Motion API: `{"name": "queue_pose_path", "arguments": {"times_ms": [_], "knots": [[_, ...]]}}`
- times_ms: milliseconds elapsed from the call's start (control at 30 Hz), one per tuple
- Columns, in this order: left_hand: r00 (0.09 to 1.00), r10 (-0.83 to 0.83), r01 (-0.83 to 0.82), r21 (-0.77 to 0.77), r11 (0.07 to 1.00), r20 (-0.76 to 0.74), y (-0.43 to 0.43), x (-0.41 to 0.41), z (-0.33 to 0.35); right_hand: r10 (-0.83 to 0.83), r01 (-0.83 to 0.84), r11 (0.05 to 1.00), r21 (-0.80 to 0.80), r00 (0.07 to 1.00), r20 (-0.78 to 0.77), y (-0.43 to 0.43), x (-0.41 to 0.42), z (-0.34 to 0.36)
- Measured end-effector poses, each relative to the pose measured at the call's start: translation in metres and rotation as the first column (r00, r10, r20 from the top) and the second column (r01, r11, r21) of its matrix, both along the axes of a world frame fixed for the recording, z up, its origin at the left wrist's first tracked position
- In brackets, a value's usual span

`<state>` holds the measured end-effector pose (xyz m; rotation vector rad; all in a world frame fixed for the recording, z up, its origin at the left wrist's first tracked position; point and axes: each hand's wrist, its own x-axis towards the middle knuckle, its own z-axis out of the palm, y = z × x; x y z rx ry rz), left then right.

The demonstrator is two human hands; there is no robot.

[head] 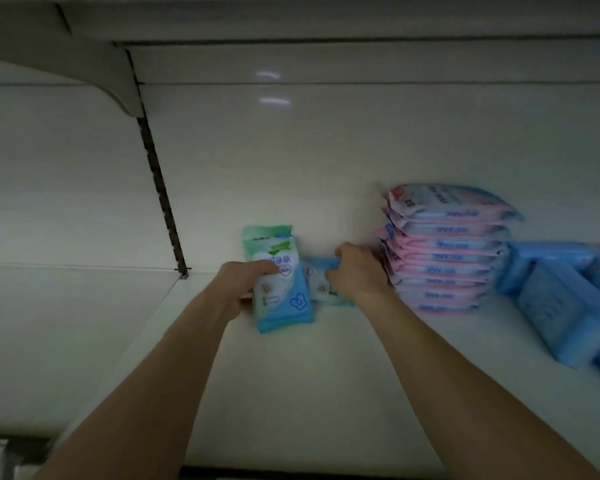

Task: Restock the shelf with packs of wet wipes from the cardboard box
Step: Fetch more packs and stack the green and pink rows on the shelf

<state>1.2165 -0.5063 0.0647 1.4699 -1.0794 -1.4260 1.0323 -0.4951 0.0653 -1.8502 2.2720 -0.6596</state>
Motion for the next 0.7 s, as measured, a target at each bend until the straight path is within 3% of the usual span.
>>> {"name": "queue_pose_path", "arguments": {"times_ms": [100, 200, 267, 333, 367, 400, 500, 600, 700], "knots": [[1.0, 0.0, 0.001, -0.046, 0.999, 0.009, -0.001, 0.001, 0.004, 0.147, -0.147, 0.989, 0.006, 0.984, -0.098, 0.005, 0.004, -0.002], [0.981, -0.037, 0.034, -0.022, 0.999, -0.19, 0.003, 0.001, 0.007, 0.221, -0.22, 0.973, 0.069, 0.975, -0.004, 0.01, 0.005, 0.002], [0.958, -0.035, 0.036, 0.001, 0.999, -0.286, 0.005, -0.001, 0.011, 0.2, -0.193, 0.98, -0.052, 0.946, 0.253, 0.015, 0.004, 0.014], [0.941, -0.019, 0.03, 0.028, 0.999, -0.337, 0.008, -0.004, 0.016, 0.177, -0.204, 0.978, -0.038, 0.724, 0.666, 0.024, 0.007, 0.029], [0.938, -0.018, 0.032, 0.036, 0.999, -0.347, 0.009, -0.006, 0.017, 0.136, -0.246, 0.969, 0.025, 0.614, 0.778, 0.029, 0.01, 0.035], [0.938, -0.028, 0.043, 0.035, 0.998, -0.347, 0.01, -0.008, 0.018, 0.124, -0.306, 0.949, 0.079, 0.59, 0.798, 0.032, 0.012, 0.038], [0.939, -0.071, 0.083, 0.02, 0.996, -0.338, 0.012, -0.009, 0.02, 0.126, -0.334, 0.932, 0.139, 0.661, 0.74, 0.034, 0.016, 0.043], [0.934, 0.022, -0.004, 0.053, 0.999, -0.357, 0.008, 0.006, 0.022, 0.096, -0.262, 0.951, 0.165, 0.756, 0.648, 0.024, 0.011, 0.049], [0.976, 0.058, -0.051, 0.04, 0.998, -0.211, 0.001, 0.016, 0.018, 0.115, -0.208, 0.969, 0.131, 0.856, 0.504, 0.01, 0.008, 0.049]]}}
